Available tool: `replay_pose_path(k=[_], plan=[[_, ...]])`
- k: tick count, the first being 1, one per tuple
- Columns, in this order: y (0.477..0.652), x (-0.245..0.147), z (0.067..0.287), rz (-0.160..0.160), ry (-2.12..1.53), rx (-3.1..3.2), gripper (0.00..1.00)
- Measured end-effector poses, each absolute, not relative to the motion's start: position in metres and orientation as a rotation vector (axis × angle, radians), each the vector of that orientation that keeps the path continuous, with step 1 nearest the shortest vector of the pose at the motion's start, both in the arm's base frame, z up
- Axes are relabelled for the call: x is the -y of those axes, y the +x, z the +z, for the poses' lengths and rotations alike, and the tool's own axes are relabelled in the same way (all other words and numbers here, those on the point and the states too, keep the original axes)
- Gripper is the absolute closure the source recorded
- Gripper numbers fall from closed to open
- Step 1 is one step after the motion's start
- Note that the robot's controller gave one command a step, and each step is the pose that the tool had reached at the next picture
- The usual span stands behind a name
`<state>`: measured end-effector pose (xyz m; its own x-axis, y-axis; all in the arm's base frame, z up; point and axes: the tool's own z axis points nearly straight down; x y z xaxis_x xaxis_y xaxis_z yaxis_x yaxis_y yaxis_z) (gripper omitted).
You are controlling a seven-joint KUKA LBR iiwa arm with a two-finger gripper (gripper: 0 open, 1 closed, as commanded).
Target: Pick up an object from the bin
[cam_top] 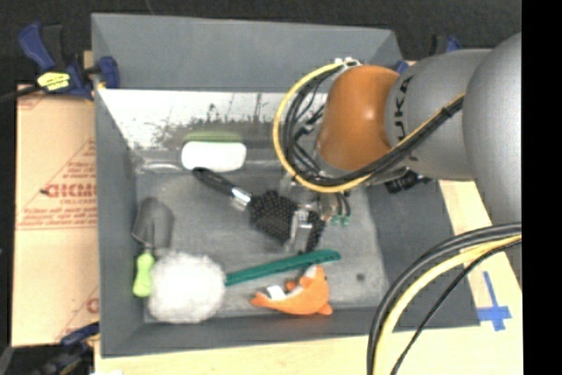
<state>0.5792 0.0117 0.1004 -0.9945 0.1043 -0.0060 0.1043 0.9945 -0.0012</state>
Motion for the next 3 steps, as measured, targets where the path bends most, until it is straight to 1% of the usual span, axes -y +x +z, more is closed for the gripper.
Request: replay_pose_path(k=[1,2,3], plan=[[0.5794,-0.0039,0.0728,-0.001,0.17,-3.111,0.0],[0.5762,-0.0051,0.0764,0.004,0.346,-3.085,1.0],[0.5762,-0.005,0.0764,0.003,0.346,-3.085,1.0]])
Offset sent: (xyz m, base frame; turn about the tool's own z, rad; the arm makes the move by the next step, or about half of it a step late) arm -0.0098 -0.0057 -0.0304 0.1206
